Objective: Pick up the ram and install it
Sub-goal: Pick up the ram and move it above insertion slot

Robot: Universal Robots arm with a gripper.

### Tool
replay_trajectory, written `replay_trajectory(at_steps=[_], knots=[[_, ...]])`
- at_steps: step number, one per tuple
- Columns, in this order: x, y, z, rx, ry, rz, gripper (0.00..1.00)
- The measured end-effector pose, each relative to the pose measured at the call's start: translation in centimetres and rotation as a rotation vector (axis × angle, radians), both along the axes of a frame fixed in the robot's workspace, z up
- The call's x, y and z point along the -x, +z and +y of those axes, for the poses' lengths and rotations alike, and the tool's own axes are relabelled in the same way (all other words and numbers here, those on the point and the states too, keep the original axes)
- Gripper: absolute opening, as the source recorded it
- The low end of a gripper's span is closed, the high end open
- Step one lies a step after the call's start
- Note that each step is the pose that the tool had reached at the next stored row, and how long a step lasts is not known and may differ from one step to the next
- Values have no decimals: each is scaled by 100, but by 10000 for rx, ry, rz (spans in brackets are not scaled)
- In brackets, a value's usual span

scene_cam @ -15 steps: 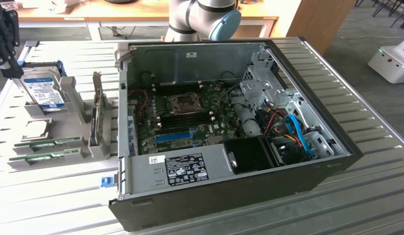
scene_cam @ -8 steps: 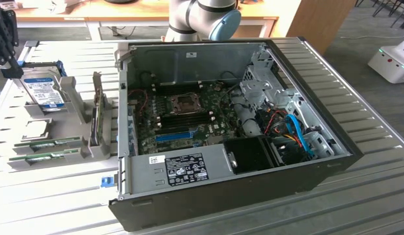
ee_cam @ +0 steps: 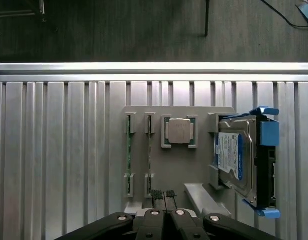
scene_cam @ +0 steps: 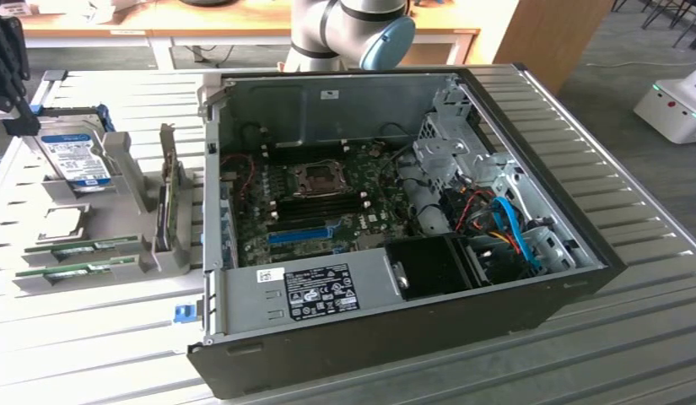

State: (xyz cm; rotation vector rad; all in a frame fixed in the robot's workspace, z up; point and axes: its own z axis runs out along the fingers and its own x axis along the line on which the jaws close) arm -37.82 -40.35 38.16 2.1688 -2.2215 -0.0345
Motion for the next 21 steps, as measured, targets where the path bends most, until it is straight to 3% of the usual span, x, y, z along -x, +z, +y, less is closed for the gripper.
replay_trajectory(at_steps=[4, 10, 11, 14, 16, 21], knots=[[-1, -12, 0, -54, 1, -2, 10], [-1, -13, -1, -68, 2, 1, 10], [-1, -14, -2, -107, 4, -1, 10], [-1, -14, -1, -332, 3, -2, 10], [-1, -13, -1, -439, 3, -2, 10], [-1, -14, -1, -442, 1, -3, 10]])
